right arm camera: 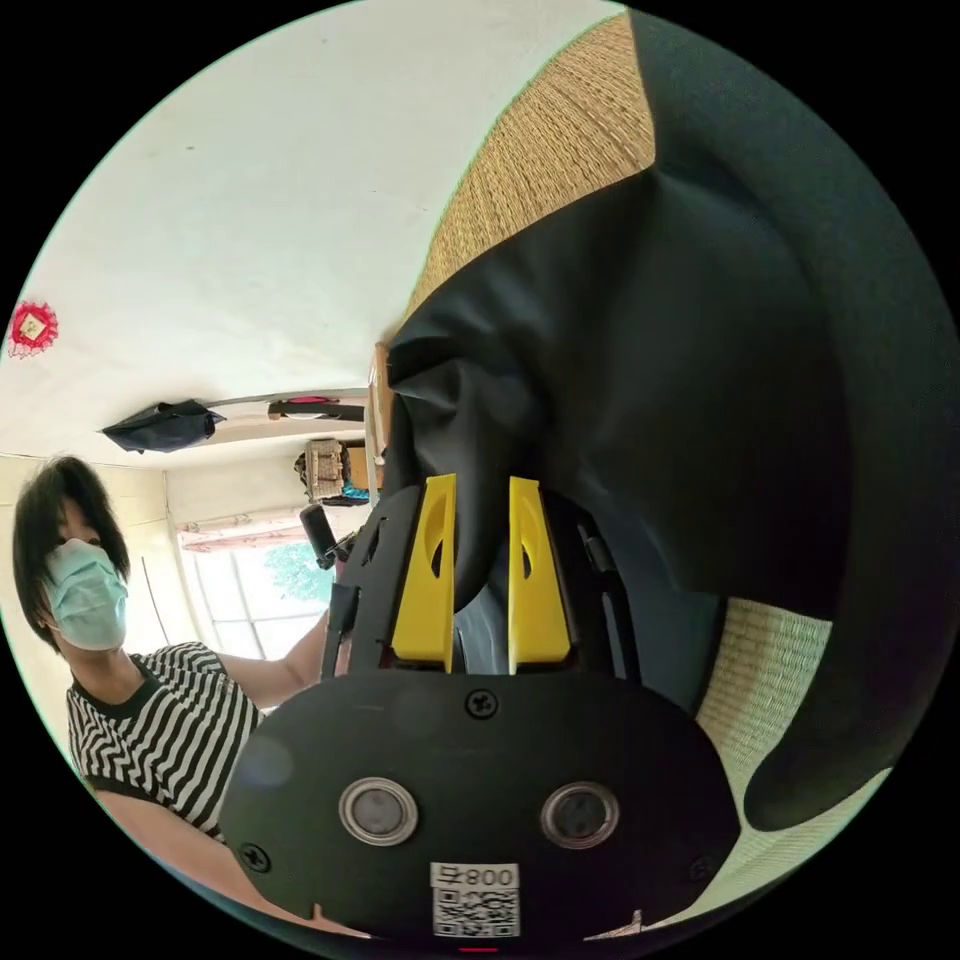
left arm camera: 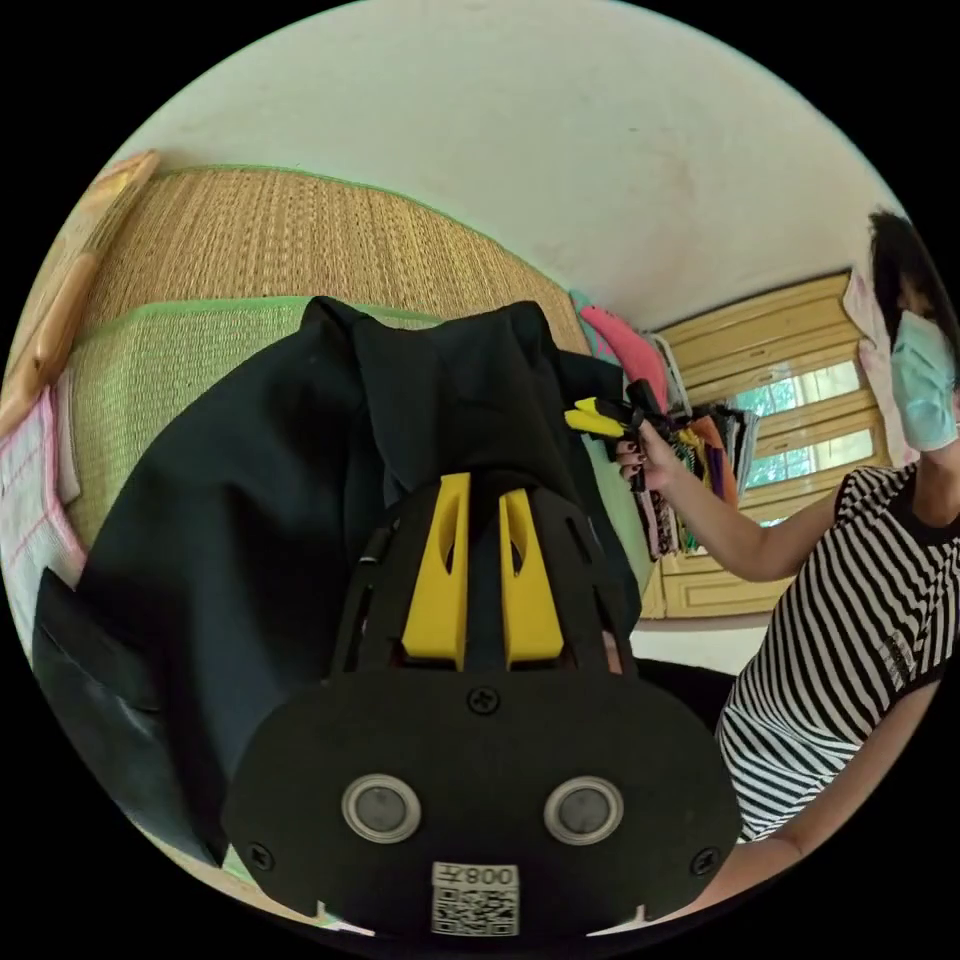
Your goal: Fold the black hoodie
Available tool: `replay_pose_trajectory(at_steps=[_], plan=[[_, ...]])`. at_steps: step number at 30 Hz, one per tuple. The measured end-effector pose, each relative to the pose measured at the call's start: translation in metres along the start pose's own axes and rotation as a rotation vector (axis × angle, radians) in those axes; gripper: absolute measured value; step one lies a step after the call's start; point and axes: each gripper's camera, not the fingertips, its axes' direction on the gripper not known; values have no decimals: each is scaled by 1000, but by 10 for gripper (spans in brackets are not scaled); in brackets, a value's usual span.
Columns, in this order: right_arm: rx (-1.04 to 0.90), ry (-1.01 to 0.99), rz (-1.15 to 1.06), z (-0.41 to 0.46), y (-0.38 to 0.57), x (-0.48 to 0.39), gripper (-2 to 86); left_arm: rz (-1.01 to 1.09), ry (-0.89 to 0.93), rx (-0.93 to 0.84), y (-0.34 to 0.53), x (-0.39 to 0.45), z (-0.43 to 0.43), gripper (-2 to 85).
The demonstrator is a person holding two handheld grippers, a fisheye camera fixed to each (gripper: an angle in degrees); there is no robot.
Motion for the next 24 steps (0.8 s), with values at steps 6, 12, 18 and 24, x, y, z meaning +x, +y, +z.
replay_pose_trajectory(at_steps=[6, 12, 18, 24], plan=[[-63, -8, 1, 30, -19, 4, 48, -82, 41, 55, 22, -26, 19, 53], [-78, 35, -80, 5, -30, -19, 10, 32, -129, -41, 10, -24, 25, 58], [-65, -22, -49, 0, -36, -11, 5, -45, -170, 19, 27, -51, 4, 70], [-60, 34, -69, -13, -32, -33, 7, -156, -120, 156, 50, -78, -9, 78]])
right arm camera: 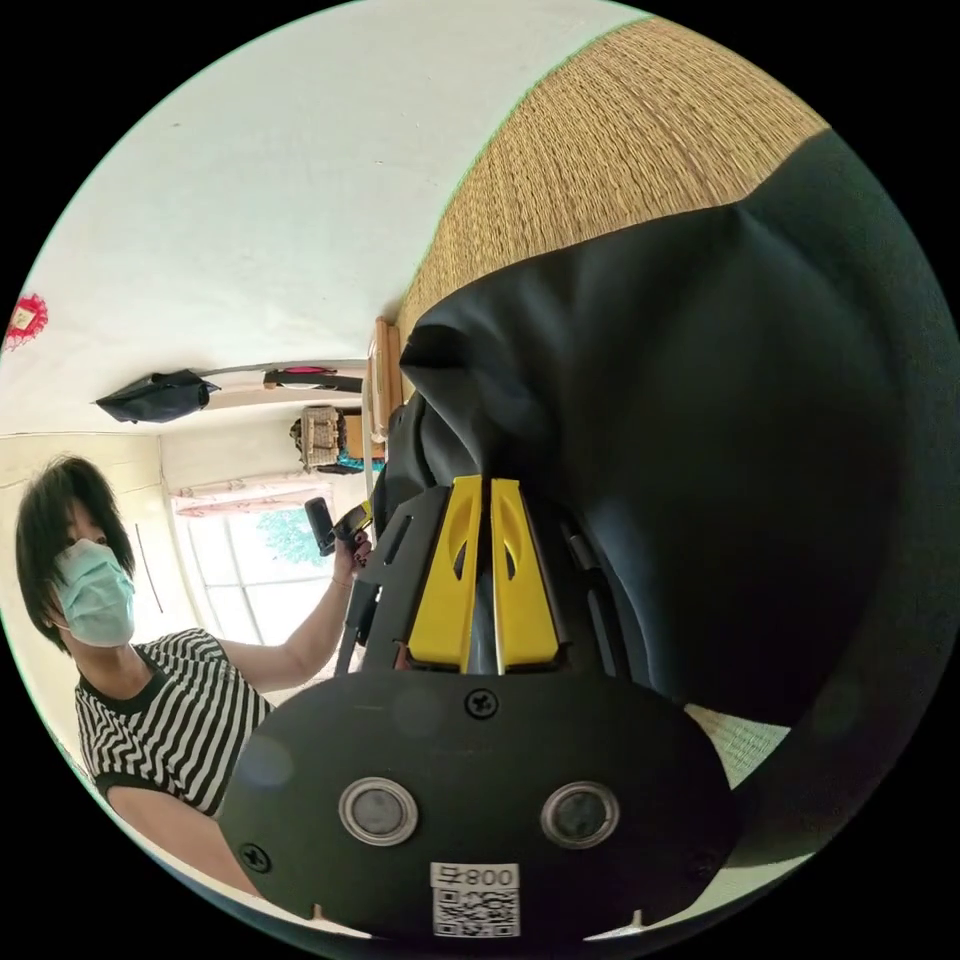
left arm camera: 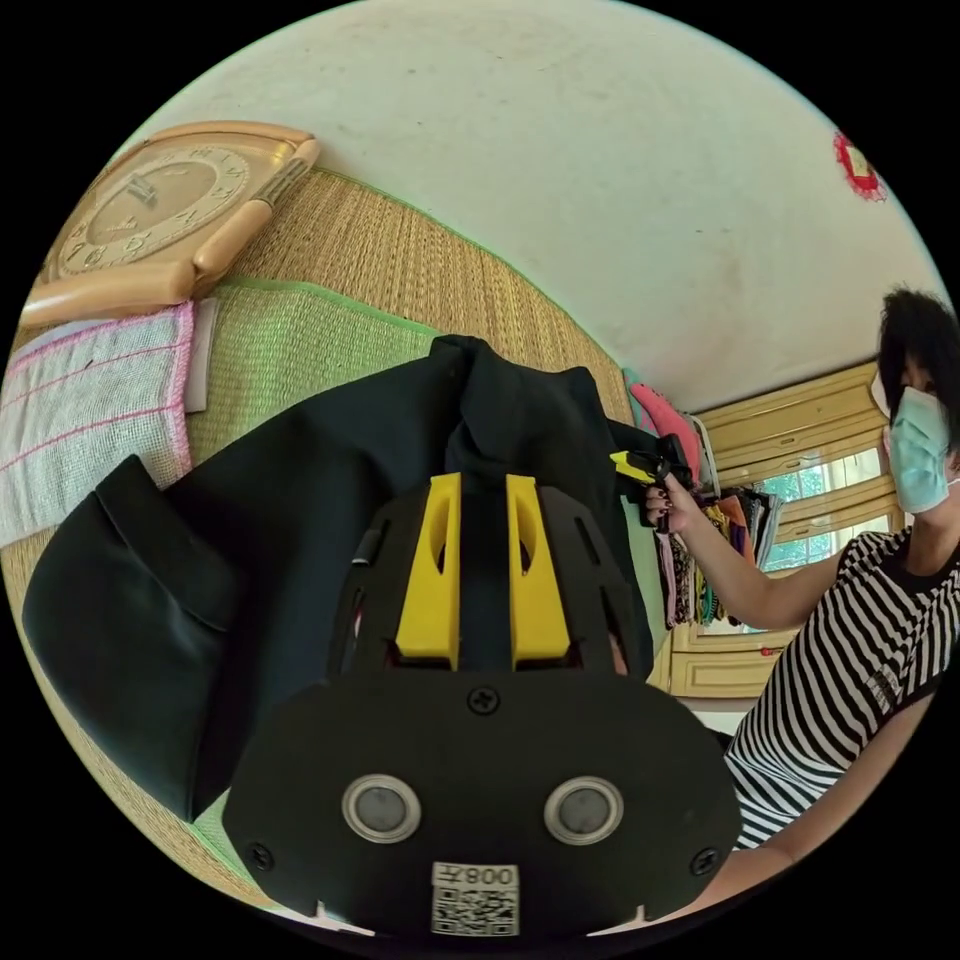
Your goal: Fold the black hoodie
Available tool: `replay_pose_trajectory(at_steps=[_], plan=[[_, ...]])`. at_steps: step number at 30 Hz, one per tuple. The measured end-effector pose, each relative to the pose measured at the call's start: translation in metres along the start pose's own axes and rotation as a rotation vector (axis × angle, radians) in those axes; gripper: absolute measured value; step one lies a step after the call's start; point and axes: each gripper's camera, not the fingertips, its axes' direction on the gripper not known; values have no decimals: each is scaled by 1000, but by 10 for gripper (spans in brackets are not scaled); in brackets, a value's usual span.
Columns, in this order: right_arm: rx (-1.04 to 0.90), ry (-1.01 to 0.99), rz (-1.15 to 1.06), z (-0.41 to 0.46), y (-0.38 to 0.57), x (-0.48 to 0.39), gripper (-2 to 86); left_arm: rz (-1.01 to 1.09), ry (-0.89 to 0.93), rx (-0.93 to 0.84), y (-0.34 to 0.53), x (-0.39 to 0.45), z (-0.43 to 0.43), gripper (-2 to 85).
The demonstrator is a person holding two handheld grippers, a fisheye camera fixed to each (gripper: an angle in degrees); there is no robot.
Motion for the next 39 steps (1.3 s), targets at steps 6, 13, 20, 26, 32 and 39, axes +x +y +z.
replay_pose_trajectory(at_steps=[6, 13, 20, 26, 32, 39], plan=[[213, 104, -51, -60, 20, -54, 1, -70, -96, 98, 13, 4, 4, 69], [-43, 249, -293, 38, -56, -147, 0, 41, 38, 19, -18, 20, 67, 45], [-48, 445, -273, 52, -142, -158, -1, -16, -17, 43, -61, -3, 119, 5], [-84, 479, -287, 40, -166, -175, -1, -28, 10, 82, -66, -3, 134, 1], [7, 402, -479, -15, -99, -238, 0, 42, 140, 183, -39, 25, 121, 1], [-91, 614, -412, -16, -48, -184, 0, -28, 72, 70, -17, 21, 164, 0]])
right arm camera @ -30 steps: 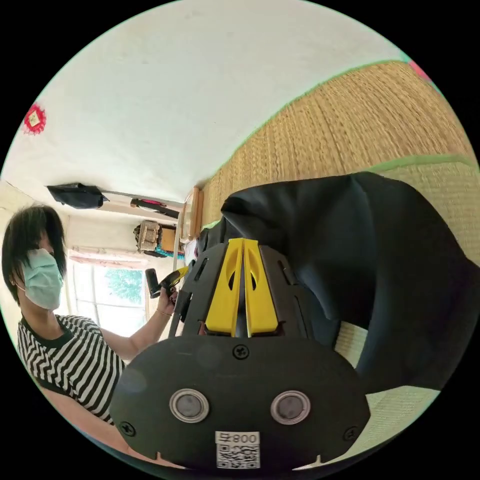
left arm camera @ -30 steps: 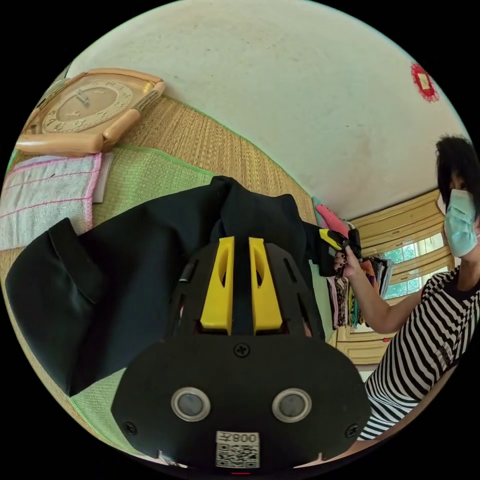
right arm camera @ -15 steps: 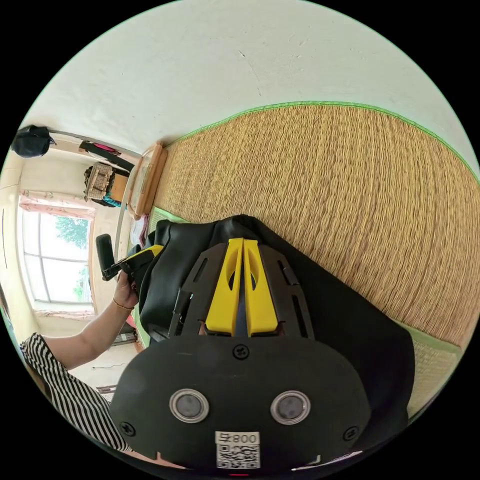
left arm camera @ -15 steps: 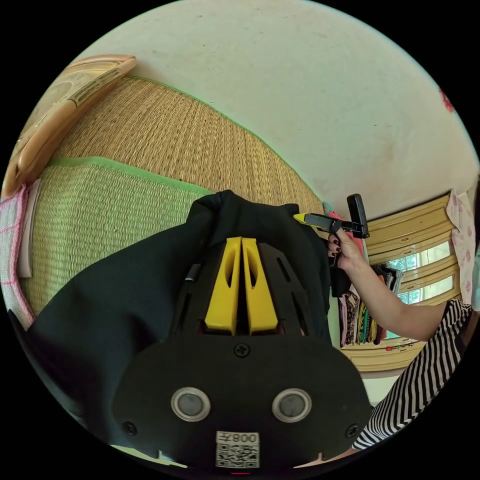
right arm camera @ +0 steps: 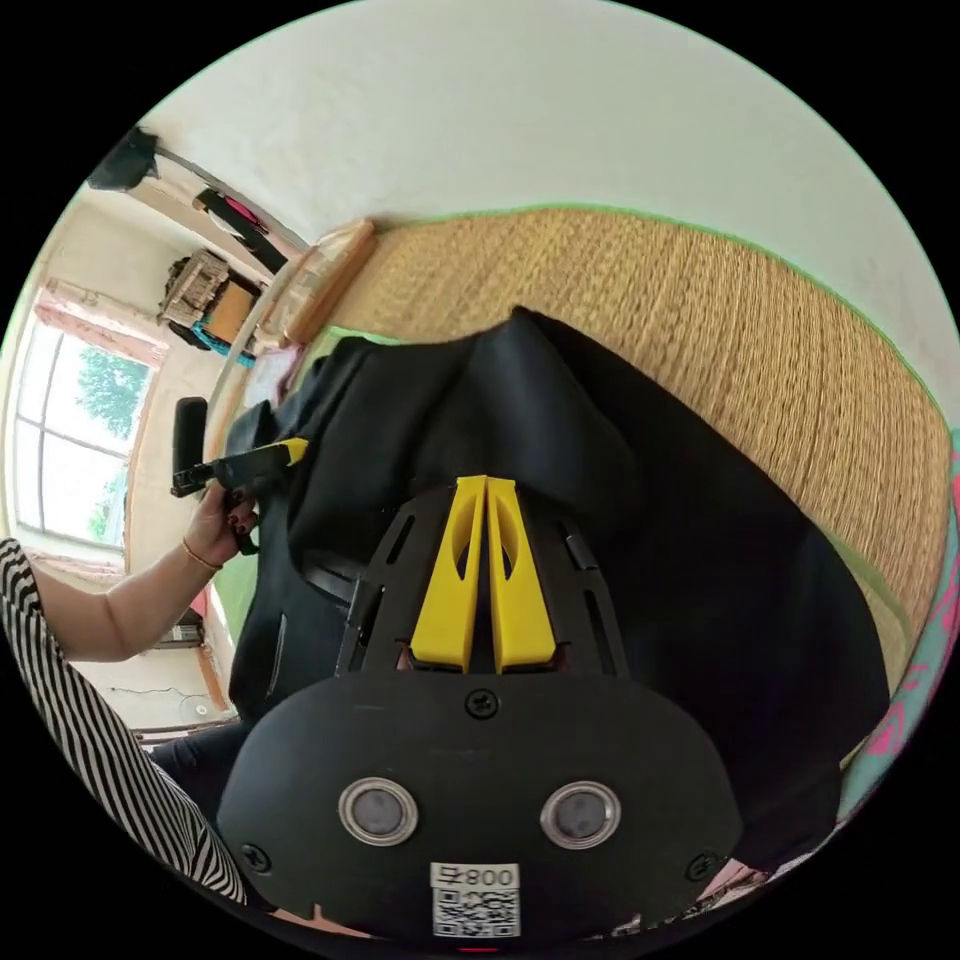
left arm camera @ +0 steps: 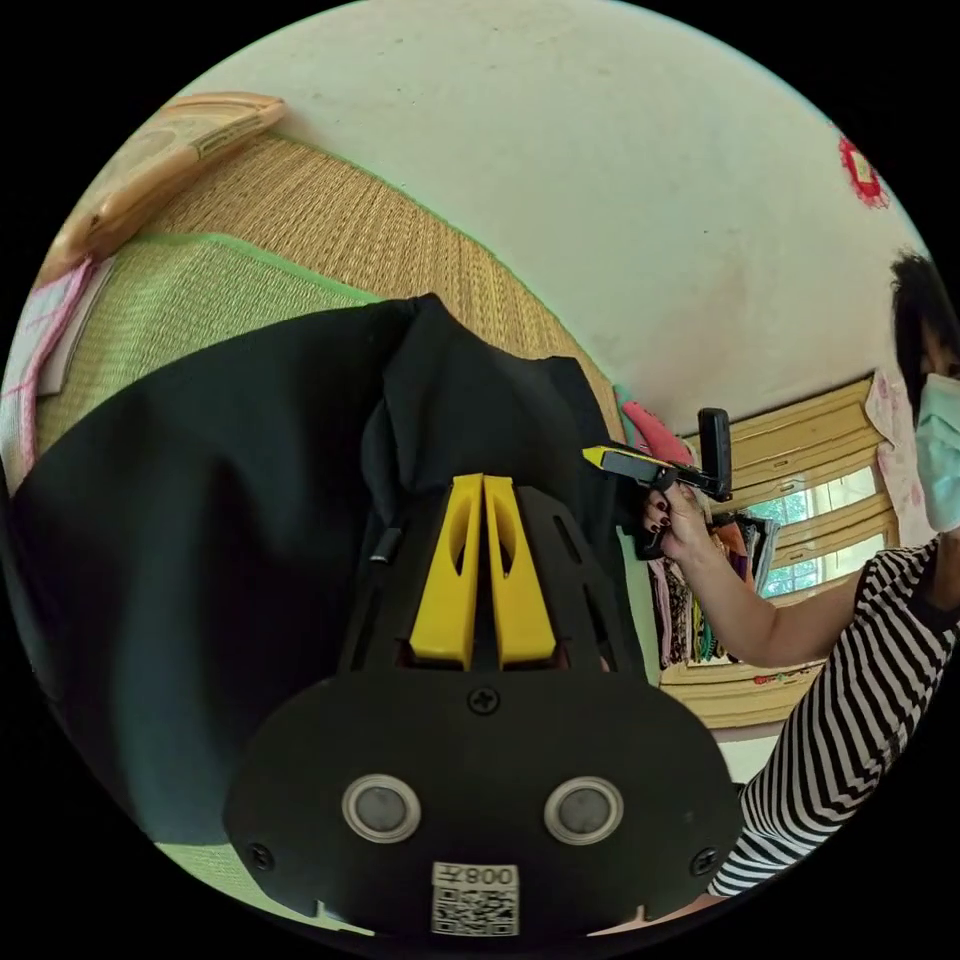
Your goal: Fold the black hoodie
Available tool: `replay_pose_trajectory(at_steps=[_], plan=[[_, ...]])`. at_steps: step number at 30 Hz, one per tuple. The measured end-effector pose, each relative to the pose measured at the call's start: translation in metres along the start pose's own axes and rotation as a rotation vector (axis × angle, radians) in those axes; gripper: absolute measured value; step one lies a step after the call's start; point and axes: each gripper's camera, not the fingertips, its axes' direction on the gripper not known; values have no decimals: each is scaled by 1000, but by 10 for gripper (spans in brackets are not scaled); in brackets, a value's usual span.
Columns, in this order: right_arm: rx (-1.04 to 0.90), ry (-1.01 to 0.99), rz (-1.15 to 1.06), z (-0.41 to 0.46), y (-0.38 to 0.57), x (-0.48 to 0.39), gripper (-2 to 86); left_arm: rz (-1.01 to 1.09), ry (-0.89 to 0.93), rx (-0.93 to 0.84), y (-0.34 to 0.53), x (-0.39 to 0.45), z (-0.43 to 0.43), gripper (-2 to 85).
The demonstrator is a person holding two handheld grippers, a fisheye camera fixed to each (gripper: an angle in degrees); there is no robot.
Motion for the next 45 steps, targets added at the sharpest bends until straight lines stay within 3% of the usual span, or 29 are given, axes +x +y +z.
replay_pose_trajectory(at_steps=[3, 6, 12, 17, 23, 29, 34, 40, 45], plan=[[16, -71, 39, -8, -3, 29, 0, -12, 14, -4, -6, -3, 16, 0], [24, -12, 9, -29, -4, 35, 0, 17, -37, -14, -14, 8, 24, 1], [100, 14, -2, -80, 38, 50, 1, 64, 40, 58, -12, 39, 20, 1], [40, 11, 34, -78, 74, 84, 1, -19, 8, -63, -7, 33, 56, 1], [240, -21, 67, -177, 170, 110, 4, 14, 149, 46, 3, 61, 47, 6], [355, 104, 387, -278, 361, 196, 25, 65, 273, -109, 20, 105, 85, 22], [390, 248, 806, -331, 533, 294, 65, 103, 403, -237, 25, 146, 133, 32], [484, 206, 1050, -349, 644, 372, 83, 191, 486, -369, 30, 201, 184, 41], [590, 81, 1097, -354, 685, 410, 88, 220, 509, -446, 42, 226, 214, 41]])
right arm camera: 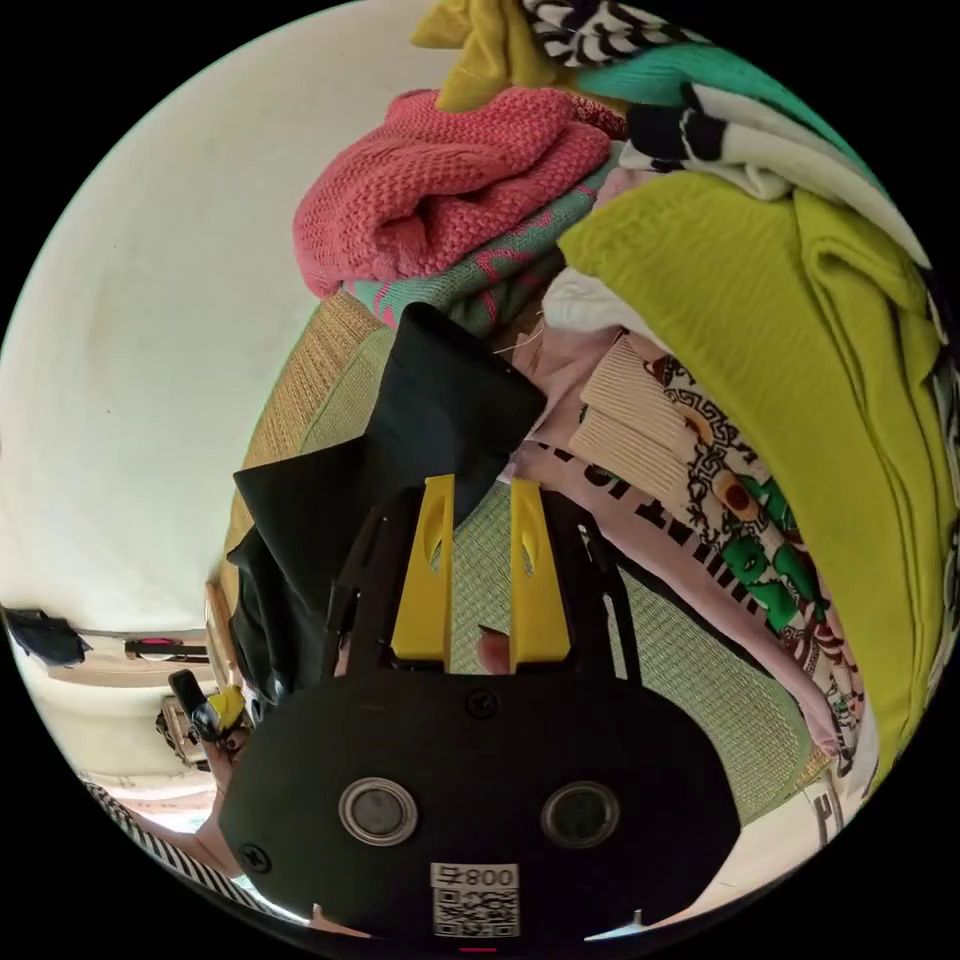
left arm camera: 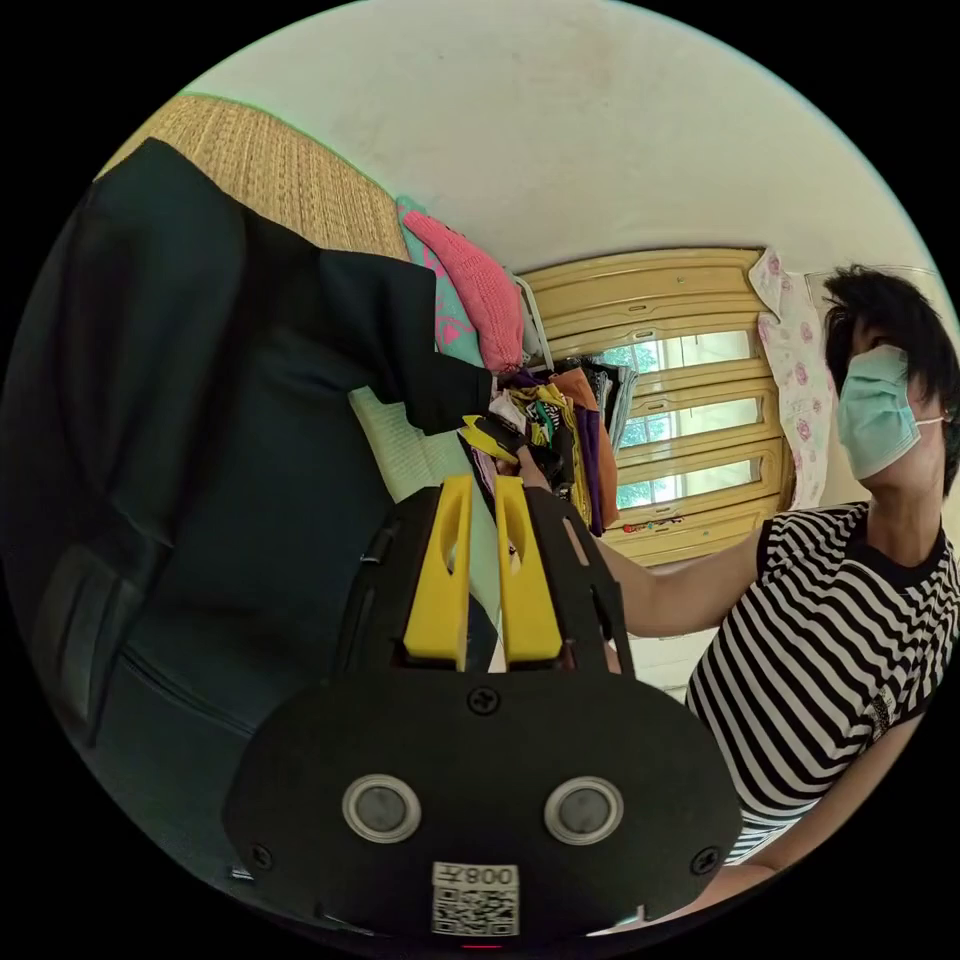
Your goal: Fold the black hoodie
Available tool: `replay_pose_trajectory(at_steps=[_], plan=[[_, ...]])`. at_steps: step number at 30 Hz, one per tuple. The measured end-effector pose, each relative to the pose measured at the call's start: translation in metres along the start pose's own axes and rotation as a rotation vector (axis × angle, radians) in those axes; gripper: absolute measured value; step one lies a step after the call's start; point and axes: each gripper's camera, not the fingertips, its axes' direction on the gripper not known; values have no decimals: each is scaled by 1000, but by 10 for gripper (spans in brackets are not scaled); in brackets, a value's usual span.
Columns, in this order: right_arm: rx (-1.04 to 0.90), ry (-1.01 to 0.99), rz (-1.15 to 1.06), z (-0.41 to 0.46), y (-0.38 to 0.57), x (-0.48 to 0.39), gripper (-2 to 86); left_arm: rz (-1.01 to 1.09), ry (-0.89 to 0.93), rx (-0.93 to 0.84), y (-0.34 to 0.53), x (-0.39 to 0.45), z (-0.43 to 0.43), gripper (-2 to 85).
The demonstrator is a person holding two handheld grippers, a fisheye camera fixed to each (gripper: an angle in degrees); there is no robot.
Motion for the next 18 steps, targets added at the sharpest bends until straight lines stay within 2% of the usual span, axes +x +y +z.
replay_pose_trajectory(at_steps=[4, 9, 13, 18], plan=[[26, -90, 33, -15, -11, 34, 71, 0, 8, -52, 4, 2, 26, 41], [31, -179, -38, -50, -17, 37, 34, 1, 27, -70, 11, 6, 44, 42], [99, -316, -200, -106, -13, -5, 20, 24, 60, -41, 10, 16, 45, 51], [157, -375, -429, -167, -9, -87, 14, 100, 115, 55, -9, 40, 32, 87]])
